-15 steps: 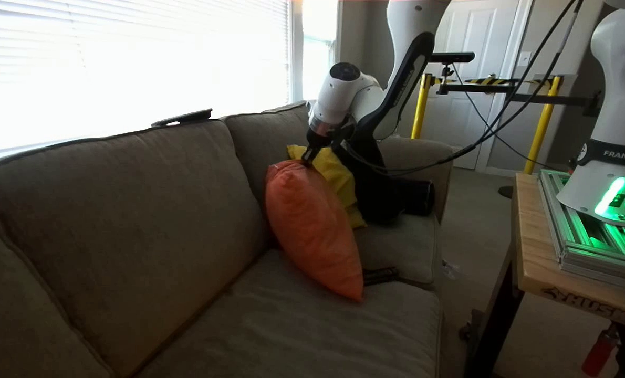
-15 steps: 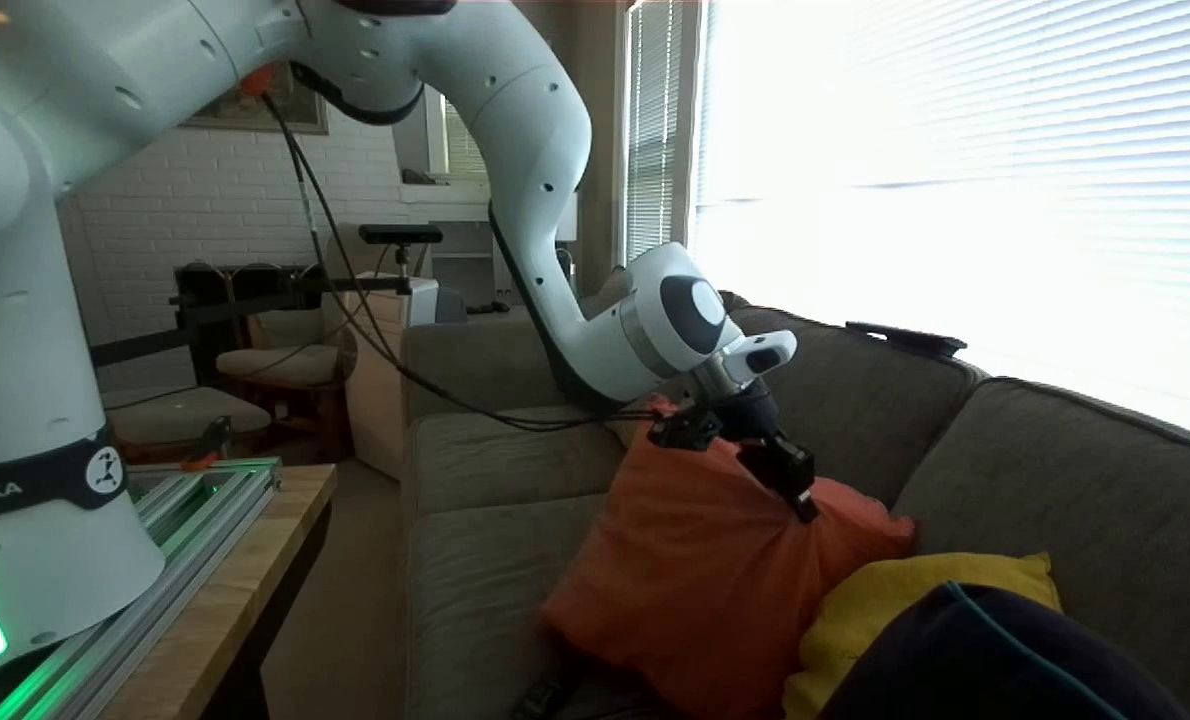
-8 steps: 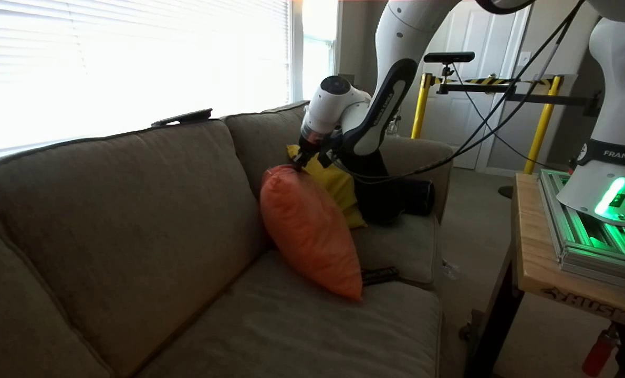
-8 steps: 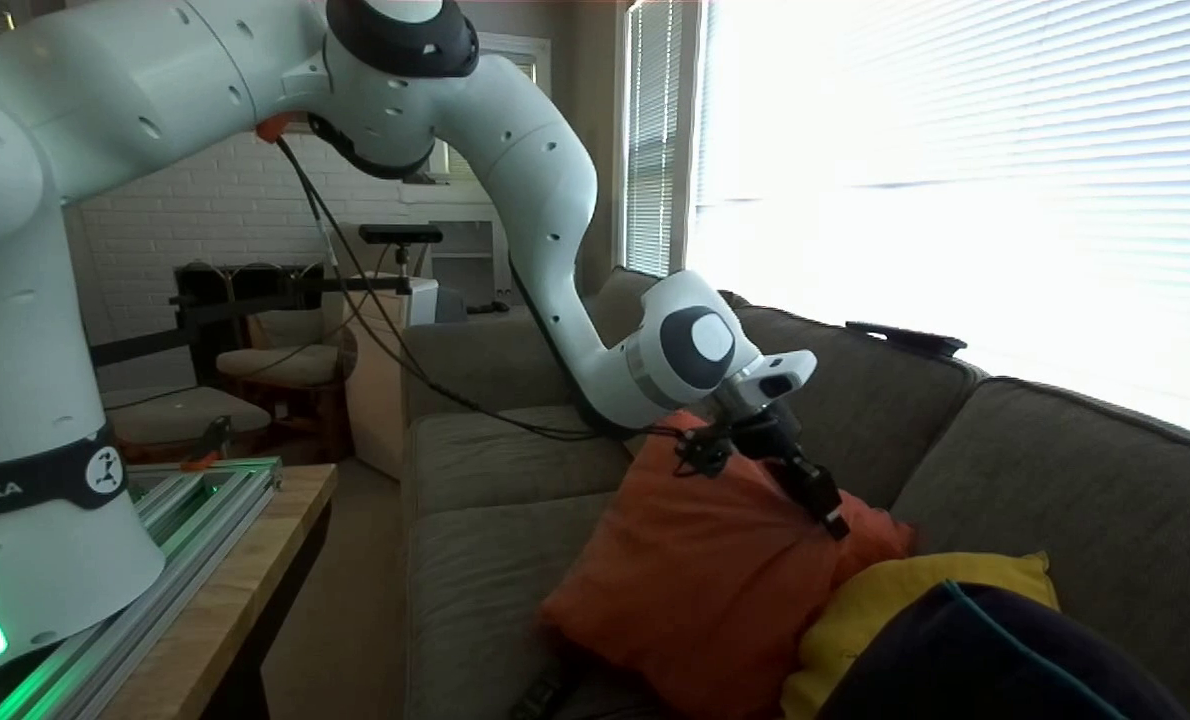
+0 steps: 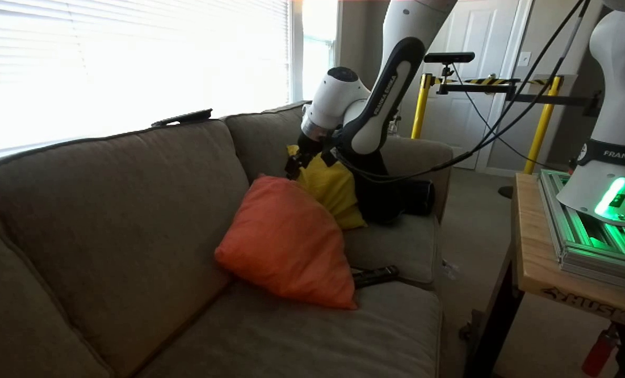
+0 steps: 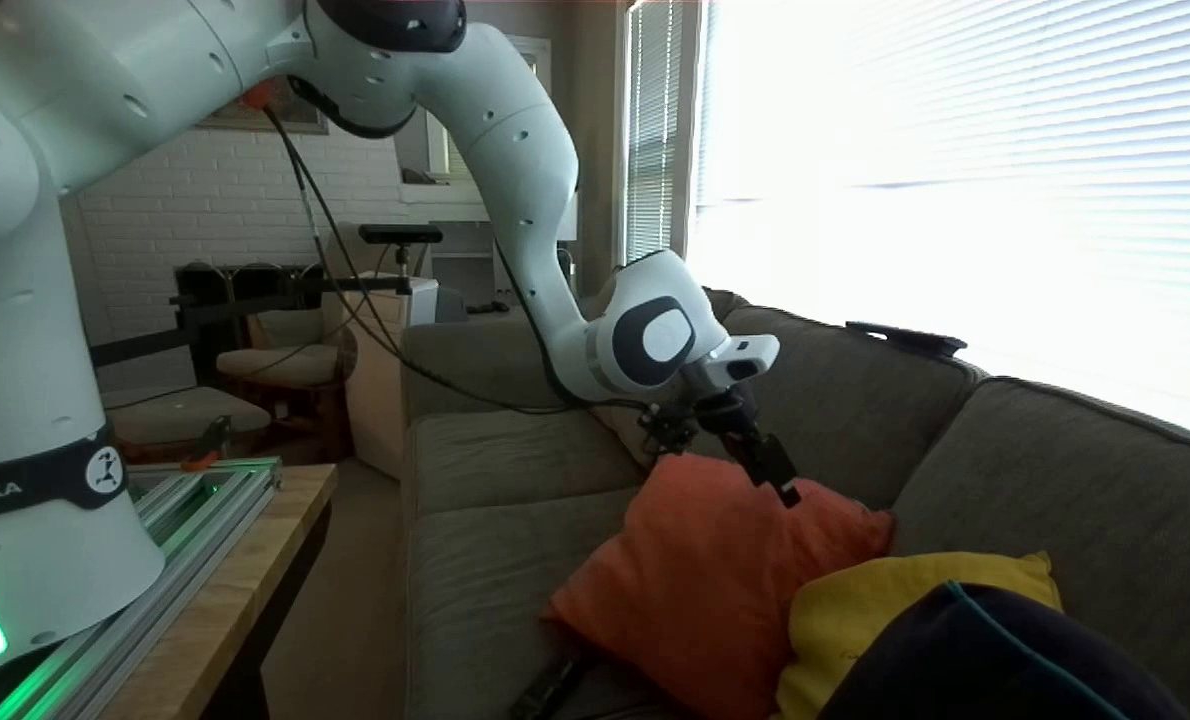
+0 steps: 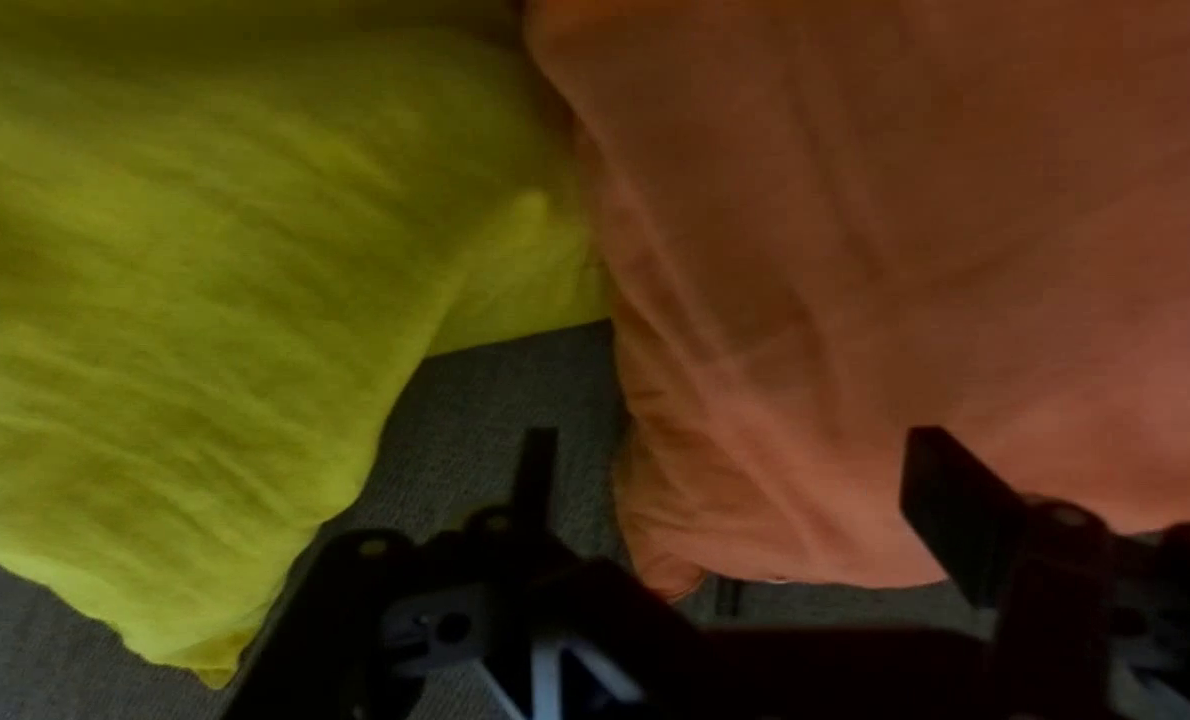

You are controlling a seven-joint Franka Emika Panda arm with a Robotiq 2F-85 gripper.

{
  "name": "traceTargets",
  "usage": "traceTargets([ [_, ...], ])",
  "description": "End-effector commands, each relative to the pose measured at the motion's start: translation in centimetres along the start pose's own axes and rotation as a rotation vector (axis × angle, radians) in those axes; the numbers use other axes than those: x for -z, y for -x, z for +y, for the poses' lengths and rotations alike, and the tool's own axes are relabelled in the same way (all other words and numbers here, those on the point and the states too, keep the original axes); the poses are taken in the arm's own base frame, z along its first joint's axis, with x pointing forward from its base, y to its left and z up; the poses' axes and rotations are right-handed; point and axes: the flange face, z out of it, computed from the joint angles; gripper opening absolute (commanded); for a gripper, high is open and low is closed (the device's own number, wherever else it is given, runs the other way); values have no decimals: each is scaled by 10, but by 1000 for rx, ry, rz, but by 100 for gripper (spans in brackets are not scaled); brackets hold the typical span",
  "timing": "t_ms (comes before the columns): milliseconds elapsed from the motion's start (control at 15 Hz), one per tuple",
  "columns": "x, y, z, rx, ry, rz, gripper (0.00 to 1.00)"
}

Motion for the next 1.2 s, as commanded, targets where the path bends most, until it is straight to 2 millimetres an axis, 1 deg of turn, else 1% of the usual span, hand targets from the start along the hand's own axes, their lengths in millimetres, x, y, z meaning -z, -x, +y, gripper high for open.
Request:
traceTargets([
  [0,31,18,2,-8,-96,-151,100],
  [67,34,21,4,-13,-126,-188,100],
  [200,27,26,12,-31,-167,-227,100],
  [333,12,30,25,-44,-187,-236,100],
  [400,1,32,32,-36,-194,-233,100],
  [533,-10,40,45,3,-205,-235,100],
  [667,-21,49,53,47,-220,-237,100],
  [867,-38,65,56,89,-257,-228,100],
  [1133,-62,82,45,70,-337,-182,100],
])
